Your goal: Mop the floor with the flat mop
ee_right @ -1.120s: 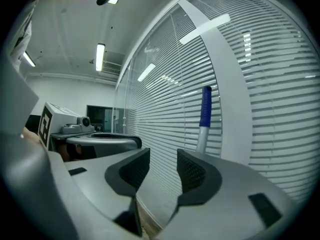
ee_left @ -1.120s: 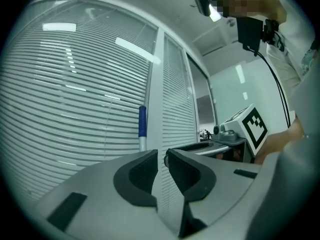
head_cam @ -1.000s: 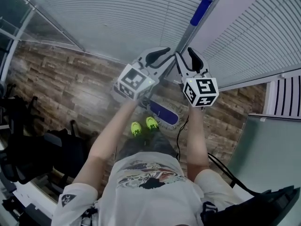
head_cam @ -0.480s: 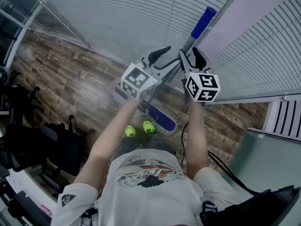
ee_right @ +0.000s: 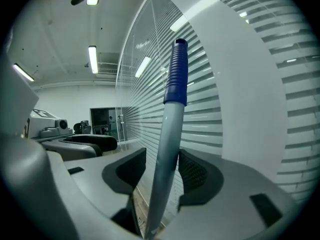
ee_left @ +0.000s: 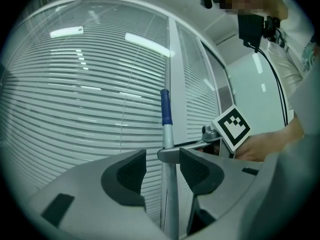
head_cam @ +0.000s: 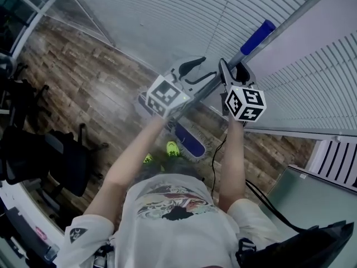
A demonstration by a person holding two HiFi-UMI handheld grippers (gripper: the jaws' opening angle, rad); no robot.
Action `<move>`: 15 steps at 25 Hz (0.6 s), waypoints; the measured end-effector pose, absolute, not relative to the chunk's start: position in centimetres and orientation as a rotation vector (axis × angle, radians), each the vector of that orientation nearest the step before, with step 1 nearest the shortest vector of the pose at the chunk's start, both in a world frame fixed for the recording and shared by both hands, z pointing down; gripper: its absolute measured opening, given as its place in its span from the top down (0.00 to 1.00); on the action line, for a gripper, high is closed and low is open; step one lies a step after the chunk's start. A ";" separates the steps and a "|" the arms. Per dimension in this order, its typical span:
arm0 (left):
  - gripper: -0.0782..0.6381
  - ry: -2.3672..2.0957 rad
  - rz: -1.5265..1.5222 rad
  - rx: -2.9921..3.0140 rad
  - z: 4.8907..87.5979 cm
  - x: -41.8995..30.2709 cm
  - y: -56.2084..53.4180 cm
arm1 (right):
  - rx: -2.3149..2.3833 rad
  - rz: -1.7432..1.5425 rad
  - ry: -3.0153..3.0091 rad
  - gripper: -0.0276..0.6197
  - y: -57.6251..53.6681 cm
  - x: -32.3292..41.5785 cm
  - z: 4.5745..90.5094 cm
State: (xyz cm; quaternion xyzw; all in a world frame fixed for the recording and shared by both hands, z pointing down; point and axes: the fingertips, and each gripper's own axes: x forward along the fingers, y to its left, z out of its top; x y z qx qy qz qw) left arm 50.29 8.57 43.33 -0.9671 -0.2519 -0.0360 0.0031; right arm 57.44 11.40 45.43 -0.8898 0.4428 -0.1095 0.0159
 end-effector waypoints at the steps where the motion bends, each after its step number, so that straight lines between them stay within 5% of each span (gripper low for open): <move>1: 0.63 -0.785 -0.113 -3.036 43.4 50.3 8.4 | -2.765 -0.347 1.382 0.64 11.3 57.5 45.5; 6: 0.63 -0.752 -0.113 -3.042 44.6 49.2 7.1 | -2.770 -0.344 1.382 0.74 11.3 56.8 46.7; 15: 0.63 -0.712 -0.081 -3.055 43.0 47.3 6.2 | -2.711 -0.331 1.406 0.76 11.2 54.5 45.2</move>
